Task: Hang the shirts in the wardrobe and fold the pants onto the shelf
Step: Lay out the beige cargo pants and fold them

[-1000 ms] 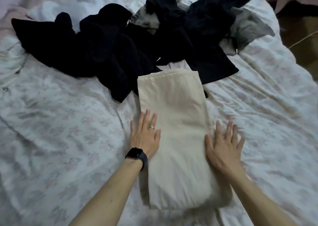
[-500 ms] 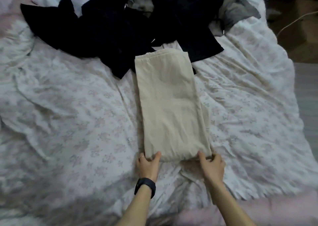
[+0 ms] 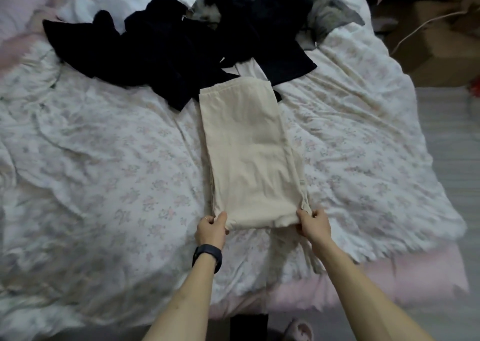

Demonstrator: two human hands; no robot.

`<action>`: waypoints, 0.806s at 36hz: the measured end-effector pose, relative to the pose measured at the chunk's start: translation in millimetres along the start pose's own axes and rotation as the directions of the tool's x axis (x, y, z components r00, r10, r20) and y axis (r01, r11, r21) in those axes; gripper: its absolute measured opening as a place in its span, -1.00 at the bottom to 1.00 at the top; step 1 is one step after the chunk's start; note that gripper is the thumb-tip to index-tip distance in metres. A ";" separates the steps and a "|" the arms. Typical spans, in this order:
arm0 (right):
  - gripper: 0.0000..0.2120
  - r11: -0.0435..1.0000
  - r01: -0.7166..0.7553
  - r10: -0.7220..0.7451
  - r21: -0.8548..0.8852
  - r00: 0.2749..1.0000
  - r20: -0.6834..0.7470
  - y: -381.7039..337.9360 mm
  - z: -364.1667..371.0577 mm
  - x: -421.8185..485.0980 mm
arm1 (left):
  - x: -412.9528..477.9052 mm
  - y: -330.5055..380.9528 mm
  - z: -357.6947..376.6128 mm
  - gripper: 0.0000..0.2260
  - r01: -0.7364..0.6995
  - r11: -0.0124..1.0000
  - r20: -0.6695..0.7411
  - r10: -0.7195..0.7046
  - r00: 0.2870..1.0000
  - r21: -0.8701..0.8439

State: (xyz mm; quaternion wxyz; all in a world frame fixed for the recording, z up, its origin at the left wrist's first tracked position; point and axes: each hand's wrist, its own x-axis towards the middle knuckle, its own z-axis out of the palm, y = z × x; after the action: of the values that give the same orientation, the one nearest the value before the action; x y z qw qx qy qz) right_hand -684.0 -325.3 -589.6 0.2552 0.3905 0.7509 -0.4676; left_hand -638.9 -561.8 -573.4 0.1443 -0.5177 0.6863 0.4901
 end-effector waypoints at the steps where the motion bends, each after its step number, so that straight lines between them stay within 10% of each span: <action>1: -0.77 1.000 -0.009 0.009 -0.003 1.000 -0.011 5.4 0.2 -7.1 | -6.4 -5.2 -1.6 -0.65 0.017 1.000 -0.009 -0.017 1.000 -0.004; 22: -0.73 0.974 0.018 -0.005 -0.226 0.998 0.059 192.2 -112.0 -180.8 | -220.9 -175.9 -52.8 -0.76 0.255 0.967 -0.055 -0.255 0.965 -0.020; 29: -0.78 0.958 0.258 -0.250 -0.127 0.965 0.077 116.6 -116.1 -198.4 | -194.6 -129.5 -72.2 -0.80 0.008 1.000 -0.050 -0.009 0.999 -0.024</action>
State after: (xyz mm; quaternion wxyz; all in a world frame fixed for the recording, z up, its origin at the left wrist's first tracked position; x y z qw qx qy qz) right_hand -477.8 -259.6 -449.5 0.2413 0.2583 0.8169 -0.4557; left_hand -424.0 -508.3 -469.4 0.1229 -0.5344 0.6815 0.4846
